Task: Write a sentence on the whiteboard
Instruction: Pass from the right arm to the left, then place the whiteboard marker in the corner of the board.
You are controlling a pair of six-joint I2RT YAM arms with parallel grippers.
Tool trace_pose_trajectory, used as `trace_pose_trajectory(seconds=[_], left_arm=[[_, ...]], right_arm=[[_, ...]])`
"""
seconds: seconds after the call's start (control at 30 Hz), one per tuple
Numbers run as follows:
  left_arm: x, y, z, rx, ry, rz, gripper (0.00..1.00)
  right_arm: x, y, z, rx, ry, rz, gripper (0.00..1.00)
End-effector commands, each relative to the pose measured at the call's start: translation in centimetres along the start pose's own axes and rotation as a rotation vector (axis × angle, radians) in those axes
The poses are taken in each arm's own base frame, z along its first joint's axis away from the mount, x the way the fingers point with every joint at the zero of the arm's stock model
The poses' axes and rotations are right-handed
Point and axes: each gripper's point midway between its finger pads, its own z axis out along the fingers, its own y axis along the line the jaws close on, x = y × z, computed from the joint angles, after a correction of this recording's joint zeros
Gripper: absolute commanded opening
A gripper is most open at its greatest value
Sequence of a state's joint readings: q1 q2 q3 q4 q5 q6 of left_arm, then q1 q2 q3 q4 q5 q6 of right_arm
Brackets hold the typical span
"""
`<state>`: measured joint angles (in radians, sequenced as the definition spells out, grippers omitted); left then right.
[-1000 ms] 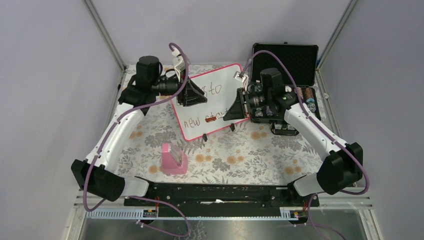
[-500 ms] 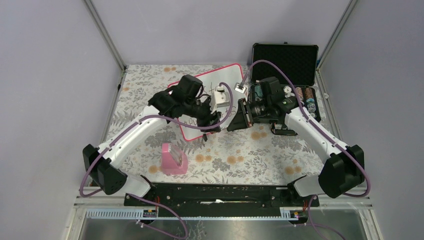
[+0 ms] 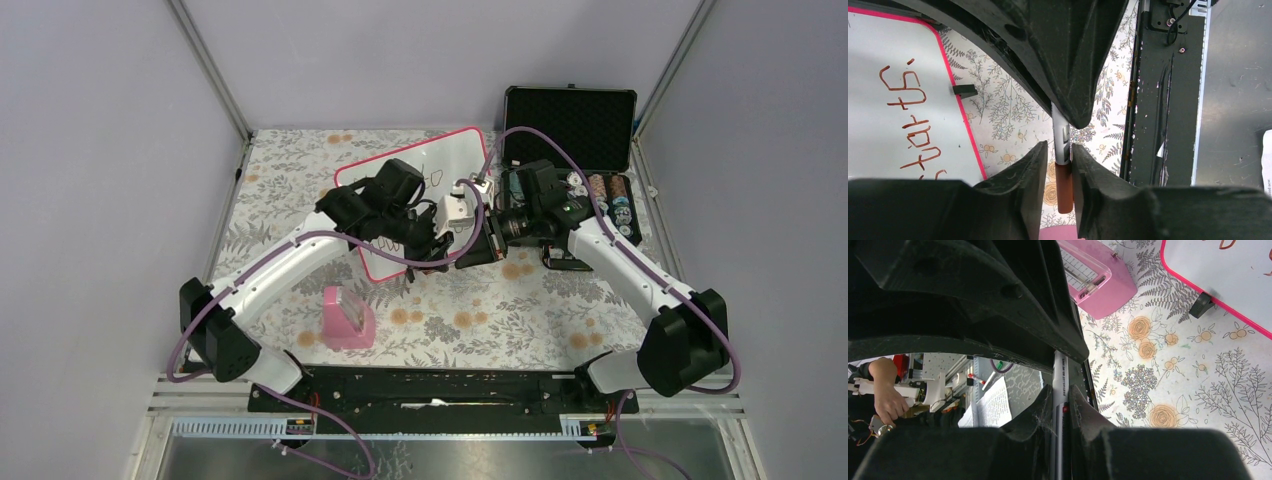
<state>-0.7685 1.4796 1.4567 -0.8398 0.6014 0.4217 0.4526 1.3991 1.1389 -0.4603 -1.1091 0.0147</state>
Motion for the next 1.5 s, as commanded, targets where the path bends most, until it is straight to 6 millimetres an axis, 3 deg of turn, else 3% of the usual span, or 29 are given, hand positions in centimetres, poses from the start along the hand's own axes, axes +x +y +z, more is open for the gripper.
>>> trace_pose_trajectory(seconds=[0.0,0.07,0.2,0.3,0.47,0.63,0.73,0.93,1.07,1.2,1.47], left_arm=[[-0.1,0.1,0.7,0.022,-0.019,-0.005,0.29],[-0.2,-0.1,0.9,0.034,-0.025,-0.014,0.22],[0.8,0.0,1.4,0.034,-0.003,-0.029,0.0],[3.0,0.2,2.1,0.026,0.04,-0.032,0.0],[7.2,0.9,3.3,-0.016,0.125,-0.036,0.0],[10.5,0.7,4.9,0.003,0.189,-0.066,0.0],[10.8,0.8,5.3,0.011,0.192,-0.078,0.0],[9.7,1.0,5.1,0.002,0.163,-0.072,0.0],[10.6,0.8,5.4,0.007,0.186,-0.063,0.0],[12.5,0.9,6.3,-0.012,0.262,-0.051,0.0],[16.1,-0.7,9.2,0.006,0.403,-0.037,0.04]], right_arm=[[-0.1,1.8,-0.2,-0.05,-0.004,-0.046,0.0],[-0.1,1.9,-0.2,-0.049,-0.005,-0.048,0.0],[-0.6,1.5,-0.6,-0.037,-0.021,-0.041,0.0],[-1.9,-0.2,-2.0,-0.007,-0.065,0.017,0.04],[-3.9,-2.5,-5.9,0.072,-0.177,0.032,0.12],[-3.5,-5.4,-8.8,0.193,-0.229,0.05,0.2],[-1.7,-6.2,-9.1,0.238,-0.188,0.048,0.39],[0.9,-6.4,-9.2,0.287,-0.115,0.02,0.66],[1.3,-6.6,-9.3,0.313,-0.114,0.04,0.82],[0.4,-7.6,-10.6,0.373,-0.164,0.077,0.98],[-0.8,-8.9,-12.8,0.452,-0.24,0.111,0.99]])
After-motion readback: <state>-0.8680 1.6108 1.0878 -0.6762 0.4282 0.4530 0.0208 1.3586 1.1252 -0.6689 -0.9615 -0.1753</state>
